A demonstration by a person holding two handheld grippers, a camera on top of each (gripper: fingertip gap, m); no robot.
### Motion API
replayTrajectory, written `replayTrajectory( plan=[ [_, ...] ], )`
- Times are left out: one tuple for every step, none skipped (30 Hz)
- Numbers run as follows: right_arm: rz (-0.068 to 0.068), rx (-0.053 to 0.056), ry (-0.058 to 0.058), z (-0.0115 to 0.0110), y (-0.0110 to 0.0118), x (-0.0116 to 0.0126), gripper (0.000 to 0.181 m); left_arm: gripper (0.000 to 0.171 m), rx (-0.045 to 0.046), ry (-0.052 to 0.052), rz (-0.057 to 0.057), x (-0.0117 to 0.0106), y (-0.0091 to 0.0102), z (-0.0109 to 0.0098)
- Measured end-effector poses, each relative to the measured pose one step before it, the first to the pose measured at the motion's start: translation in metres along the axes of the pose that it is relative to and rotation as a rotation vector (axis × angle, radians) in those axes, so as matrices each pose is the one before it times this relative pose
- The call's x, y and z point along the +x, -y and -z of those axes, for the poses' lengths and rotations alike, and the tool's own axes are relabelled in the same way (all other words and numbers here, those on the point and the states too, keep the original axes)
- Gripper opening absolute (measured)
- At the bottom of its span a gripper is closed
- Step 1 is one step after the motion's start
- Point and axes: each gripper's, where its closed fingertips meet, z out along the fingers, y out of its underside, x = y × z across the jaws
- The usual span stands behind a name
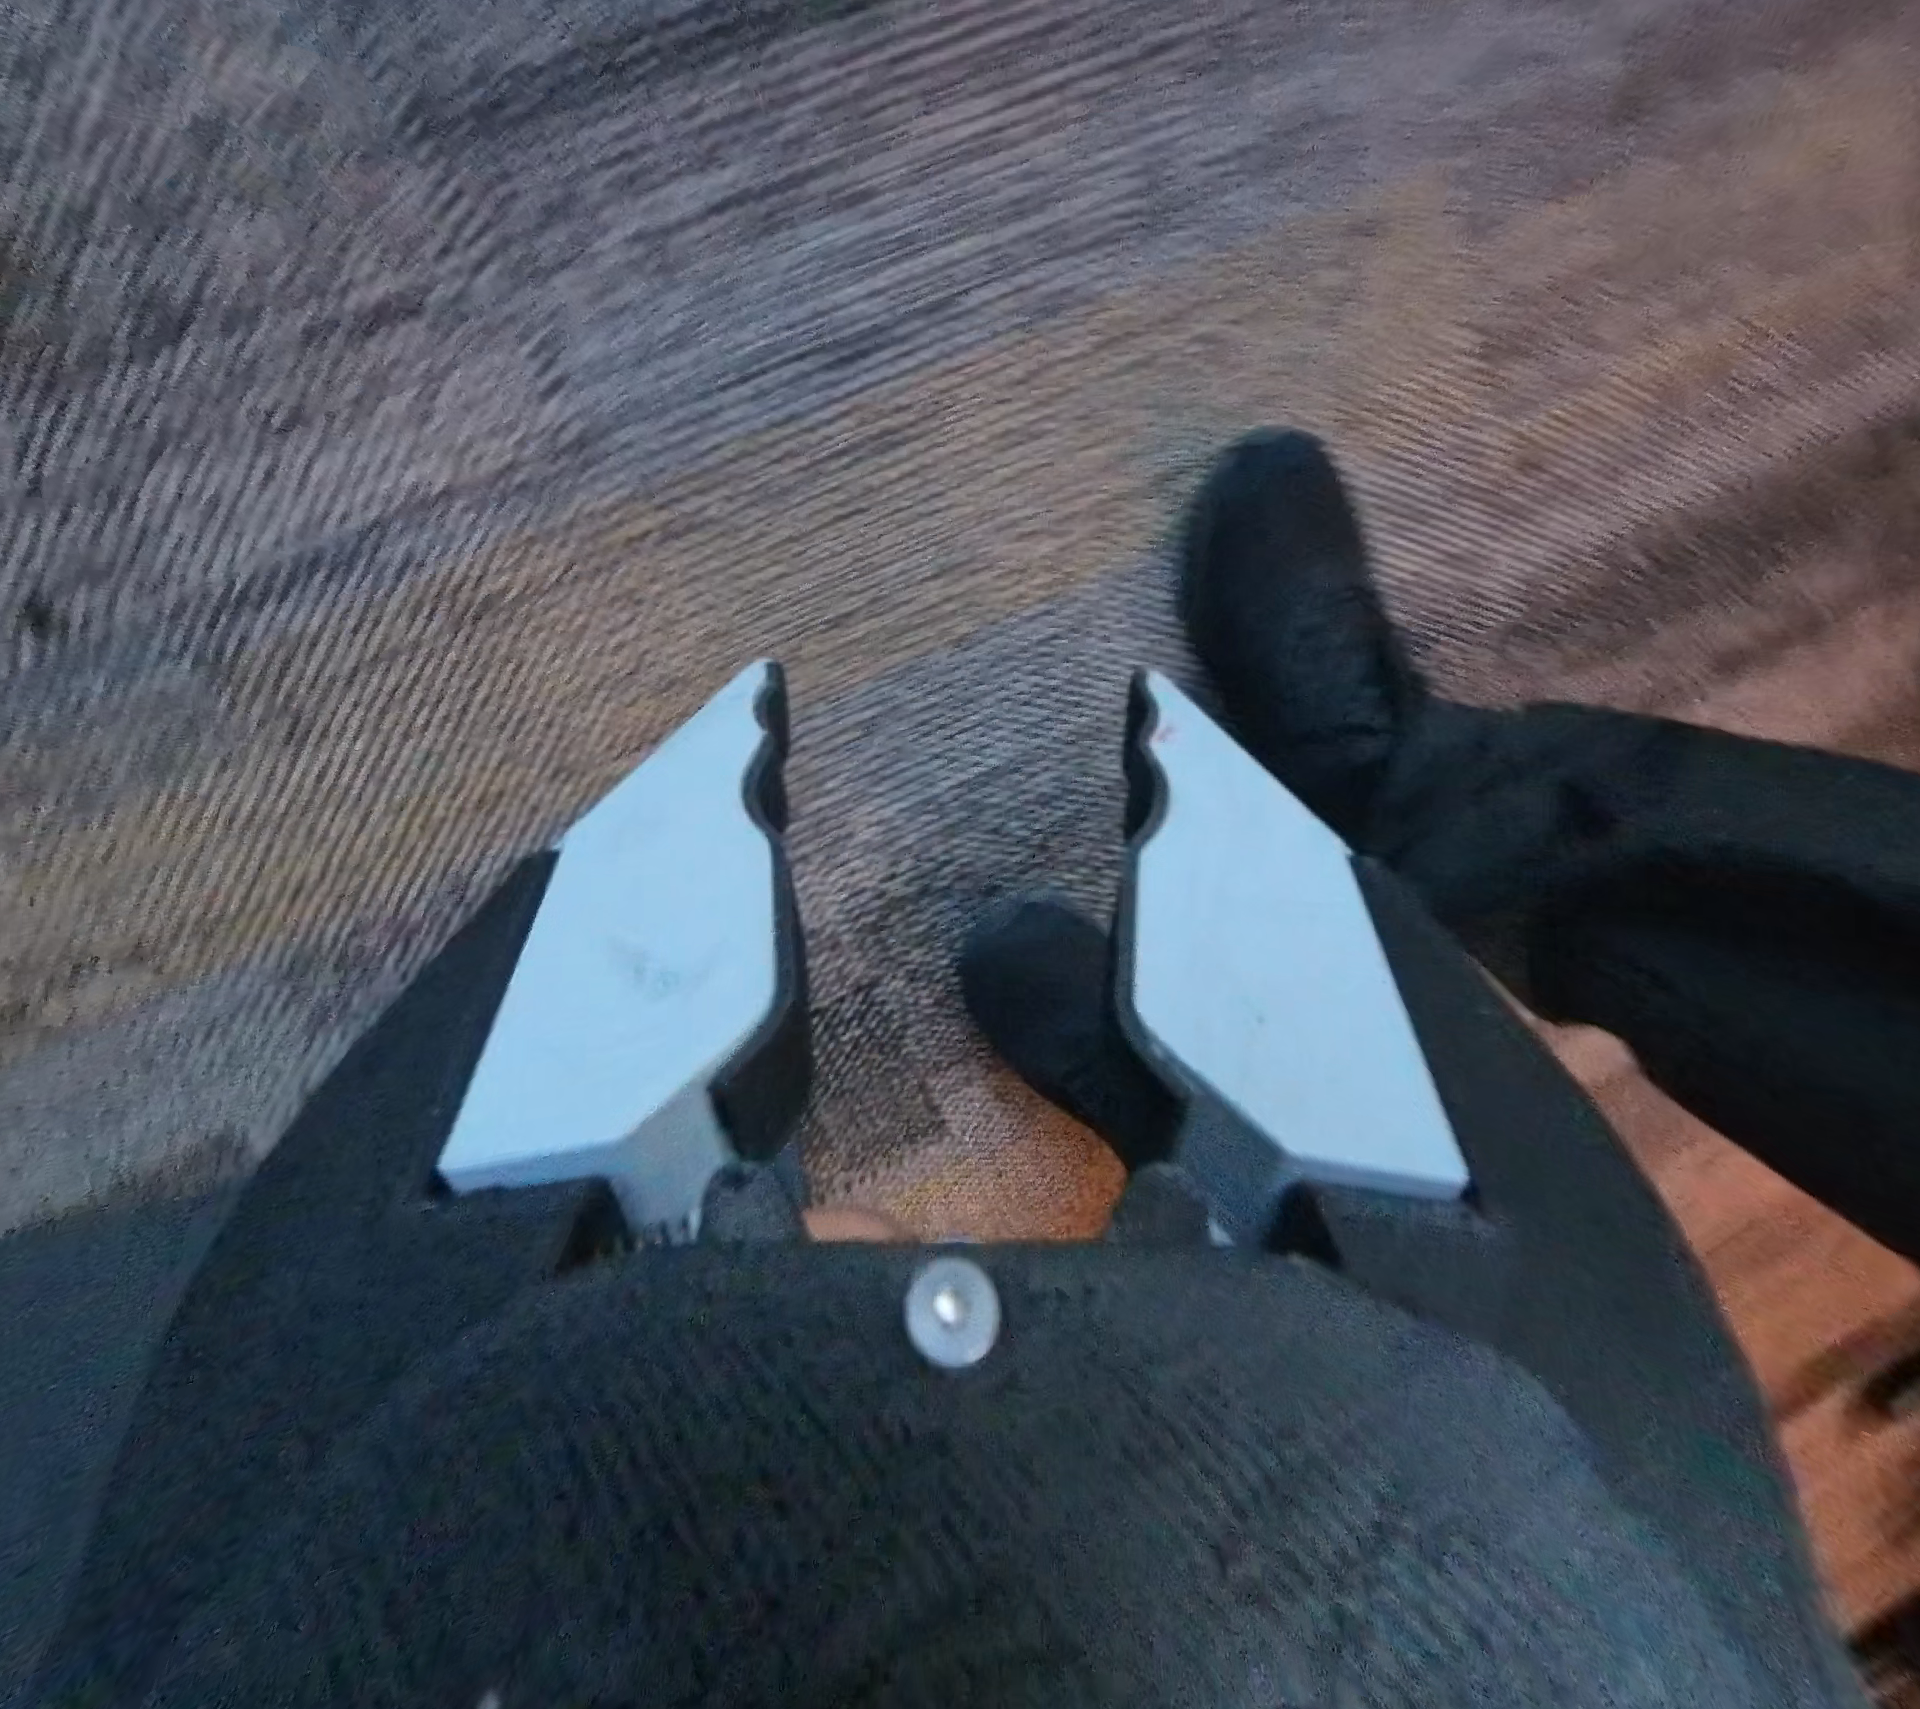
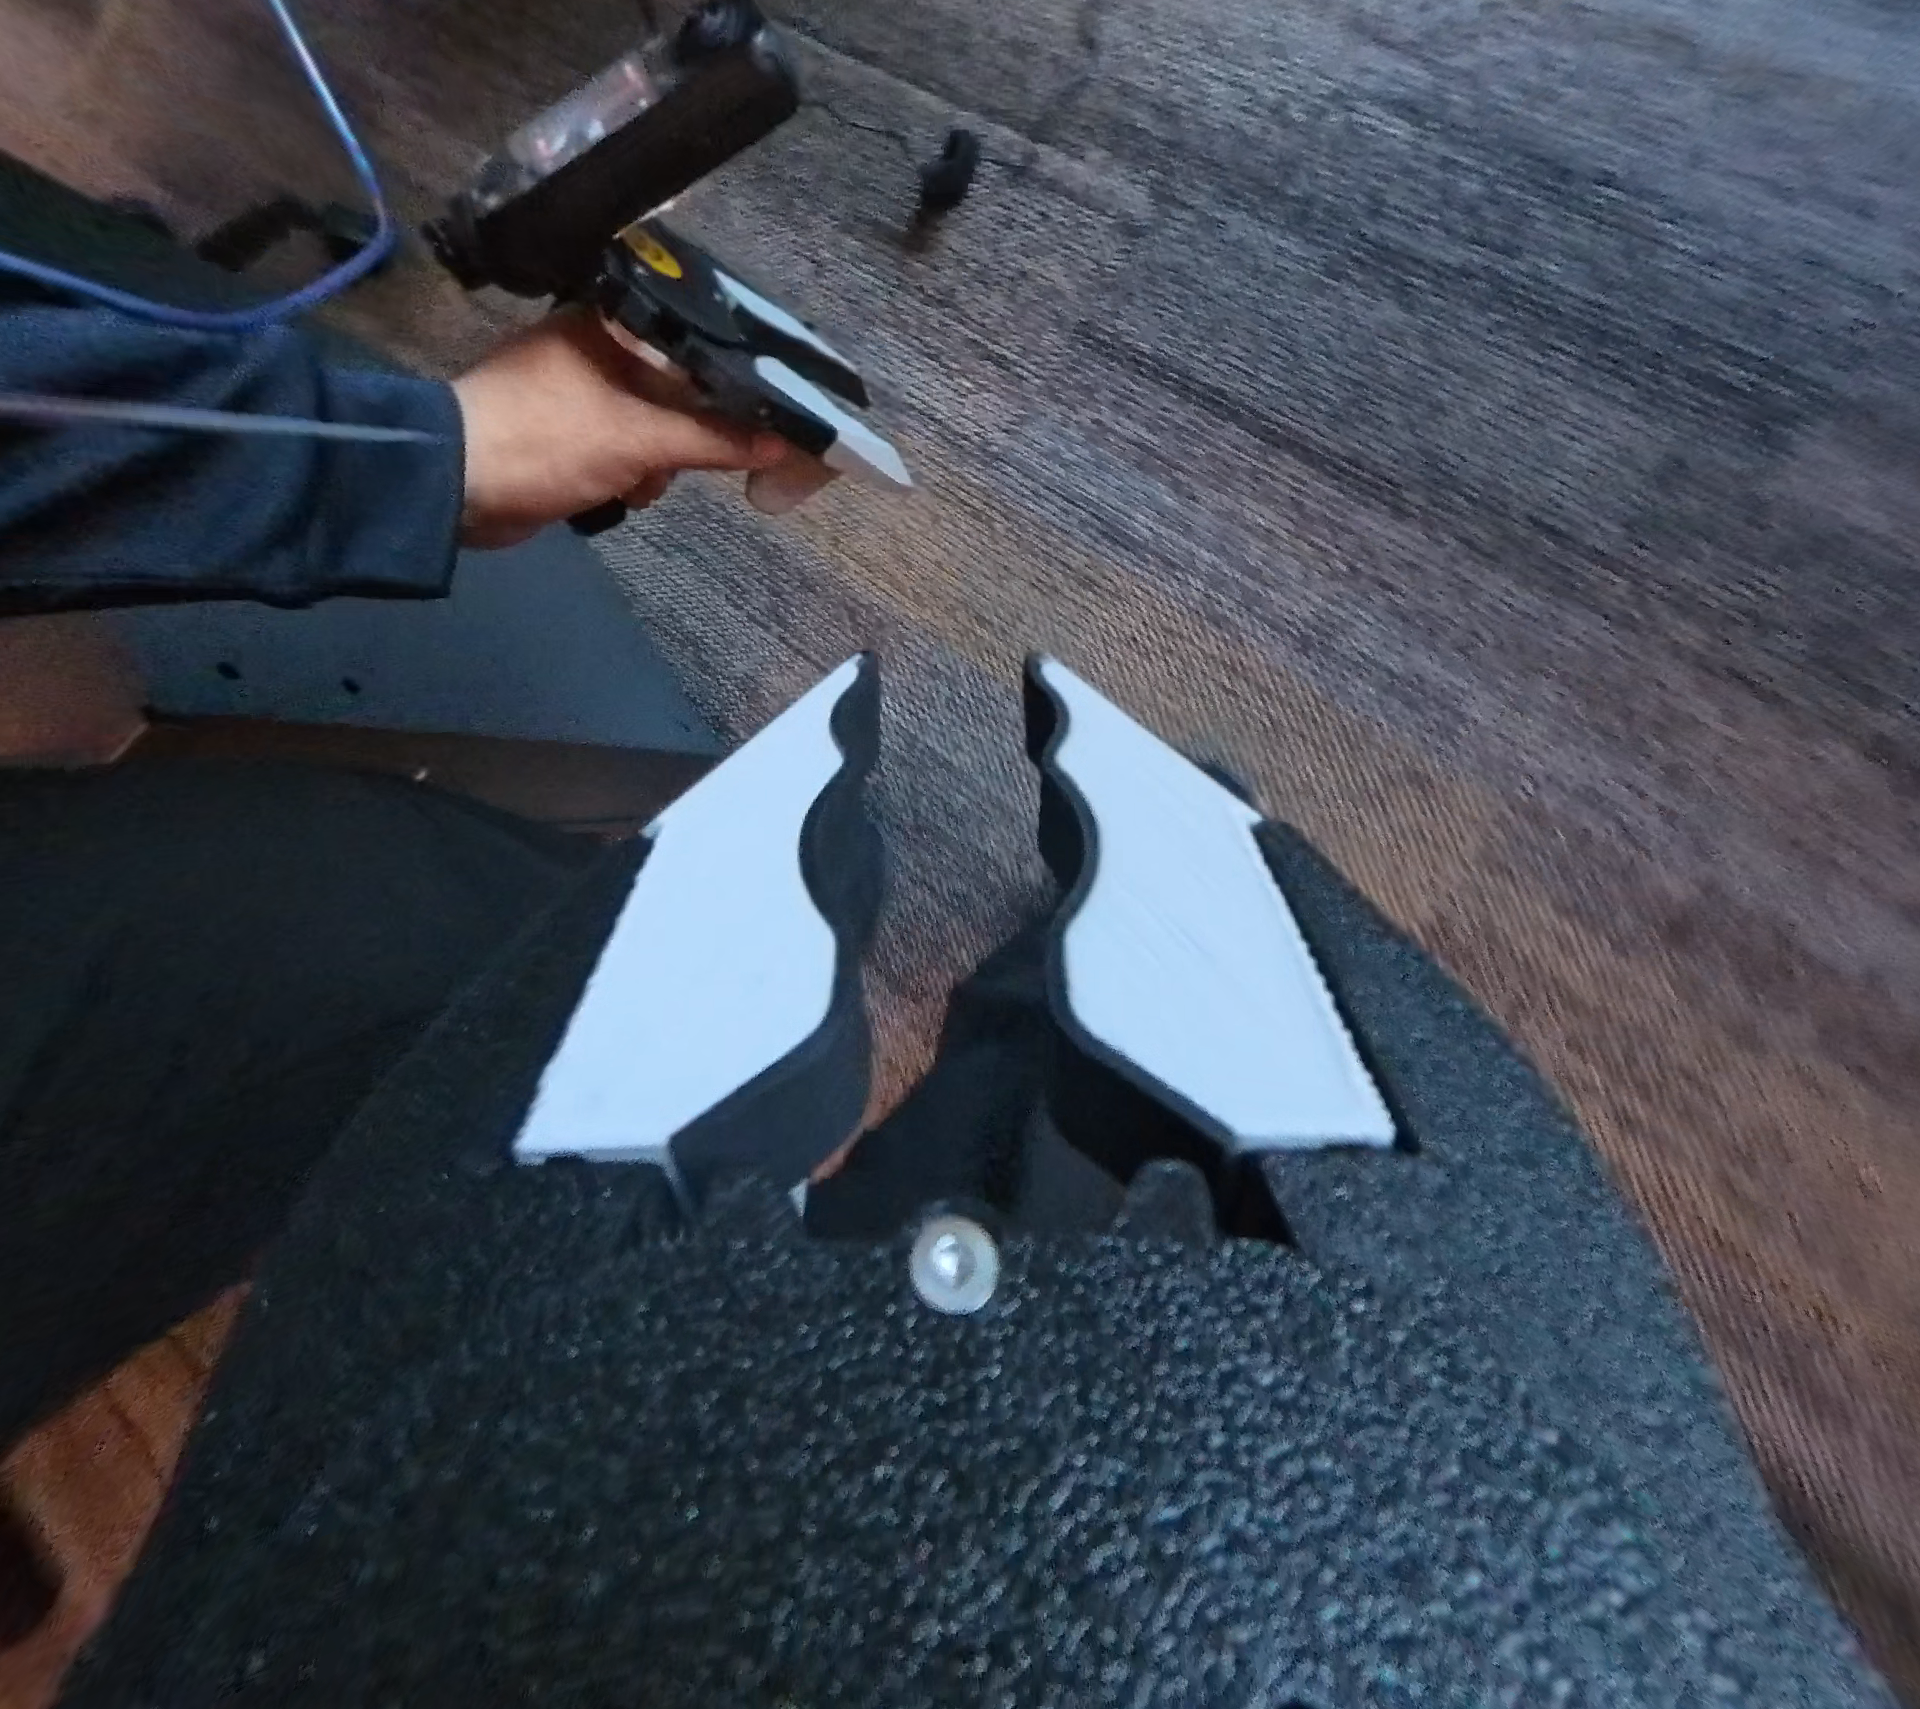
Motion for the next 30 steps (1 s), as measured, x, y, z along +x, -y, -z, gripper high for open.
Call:
replayTrajectory(
  plan=[
    [0.0222, -0.0136, 0.0525, -0.02273, 0.00695, 0.00432, 0.023, 0.064, -0.01484, 0.0359, 0.0833, -0.03356, -0.00827, -0.00964],
    [0.0332, -0.0144, 0.0383, -0.0174, 0.00894, 0.0075, 0.023, 0.063, -0.00426, 0.0274, 0.0823, -0.02986, -0.0068, -0.00766],
    [0.0334, 0.0008, 0.0211, -0.01302, 0.01047, 0.01062, 0.023, 0.063, -0.00623, 0.0348, 0.0746, -0.02877, -0.00592, -0.00612],
    [0.0211, 0.0089, 0.0242, -0.01119, 0.00878, 0.00961, 0.023, 0.065, -0.00585, 0.0317, 0.0692, -0.02596, -0.00421, -0.00588],
    [0.0141, 0.002, 0.0293, -0.01056, 0.00489, 0.00717, 0.023, 0.066, 0.00646, 0.0138, 0.0654, -0.02141, -0.00065, -0.00642],
    [0.0183, -0.0073, 0.0243, -0.01024, 0.00202, 0.00616, 0.021, 0.066, 0.01837, 0.0086, 0.0517, -0.01933, 0.00272, -0.00681],
    [0.0271, -0.0249, 0.0172, -0.01013, -0.00059, 0.00698, 0.02, 0.06, 0.02351, 0.0175, 0.0355, -0.01997, 0.00489, -0.00836],
    [0.034, -0.0459, -0.0043, -0.00942, -0.00209, 0.01201, 0.019, 0.053, 0.02701, 0.0161, 0.0162, -0.0194, 0.00617, -0.01094],
    [0.0322, -0.0363, -0.0288, -0.00816, 0.00021, 0.01789, 0.019, 0.049, 0.02325, 0.0171, 0.0, -0.01946, 0.00637, -0.0137],
    [0.0175, -0.007, -0.0222, -0.00749, 0.00368, 0.01879, 0.022, 0.045, 0.01598, 0.0125, -0.0092, -0.01842, 0.00554, -0.01637],
    [-0.0037, 0.0015, -0.0089, -0.00701, 0.00481, 0.01821, 0.023, 0.045, 0.0049, 0.0005, -0.0087, -0.01543, 0.00404, -0.01768],
    [-0.0096, -0.0025, -0.0209, -0.00597, 0.00406, 0.01971, 0.024, 0.046, -0.00346, 0.0069, -0.0098, -0.01484, 0.00371, -0.01644],
    [-0.0013, -0.0061, -0.0346, -0.00496, 0.00244, 0.02018, 0.024, 0.046, 0.01669, 0.0085, -0.0162, -0.01326, 0.00657, -0.01407],
    [-0.0014, -0.0098, -0.0307, -0.00444, 0.00095, 0.01806, 0.024, 0.043, 0.03059, 0.0058, -0.0265, -0.01148, 0.00763, -0.01217],
    [-0.0126, -0.0036, -0.0169, -0.00354, 0.00171, 0.01458, 0.024, 0.039, 0.02178, 0.0157, -0.0262, -0.01249, 0.00548, -0.01217],
    [-0.0219, 0.0109, -0.0042, -0.00196, 0.00439, 0.01092, 0.024, 0.032, 0.01006, -0.008, -0.0239, -0.008, 0.0026, -0.01228],
    [-0.0187, 0.023, 0.0011, -0.00059, 0.00642, 0.00797, 0.024, 0.032, 0.00373, -0.0318, -0.0293, -0.00215, 0.00106, -0.01096],
    [-0.0082, 0.0249, -0.0016, -0.00048, 0.00667, 0.00648, 0.024, 0.034, -0.00304, -0.0047, -0.0372, -0.00341, -0.00024, -0.0093],
    [0.0002, 0.0206, -0.0052, -0.00075, 0.00595, 0.00586, 0.024, 0.034, -0.00215, 0.0219, -0.0438, -0.00479, -0.00006, -0.00734],
    [0.0029, 0.0191, -0.0049, -0.00097, 0.00556, 0.00512, 0.024, 0.033, 0.01775, 0.015, -0.0367, -0.00214, 0.00273, -0.0055],
    [0.0, 0.0209, 0.0016, -0.00133, 0.00527, 0.0038, 0.024, 0.032, 0.02243, 0.0007, -0.0245, 0.00051, 0.0033, -0.00526],
    [-0.0037, 0.0172, 0.0071, -0.00198, 0.00428, 0.00258, 0.024, 0.031, -0.00389, 0.0131, -0.0214, -0.00189, -0.00037, -0.00577],
    [-0.0038, 0.0074, 0.0054, -0.00205, 0.0031, 0.00225, 0.024, 0.028, -0.013, 0.0115, -0.0197, -0.00239, -0.00194, -0.00646],
    [0.0002, 0.0071, 0.0044, -0.00165, 0.00346, 0.00153, 0.024, 0.025, -0.00742, -0.0015, -0.0165, -0.00038, -0.00133, -0.00615],
    [0.005, 0.0157, 0.0052, -0.00073, 0.00438, 0.00022, 0.024, 0.023, -0.00581, -0.001, -0.0148, -0.00021, -0.0004, -0.0049],
    [0.01, 0.015, 0.002, -0.00037, 0.00354, 0.00004, 0.024, 0.022, -0.00717, 0.0073, -0.0139, -0.00091, -0.00002, -0.00359],
    [0.0138, 0.004, -0.0041, -0.00038, 0.0012, 0.00084, 0.024, 0.023, -0.00014, 0.0119, -0.0097, -0.00146, 0.00131, -0.00228],
    [0.0124, -0.0011, -0.0061, -0.00024, -0.0001, 0.00126, 0.024, 0.023, 0.00835, 0.0014, -0.0082, -0.00038, 0.00237, -0.00127],
    [0.0042, 0.0026, -0.001, 0.00007, 0.00038, 0.00088, 0.023, 0.022, -0.00157, 0.0043, -0.0061, -0.00138, 0.00086, -0.00143],
    [-0.0059, 0.0082, 0.0041, 0.00031, 0.00143, 0.00058, 0.023, 0.022, -0.01156, 0.0114, -0.0027, -0.00273, -0.00049, -0.00161]
  ],
)
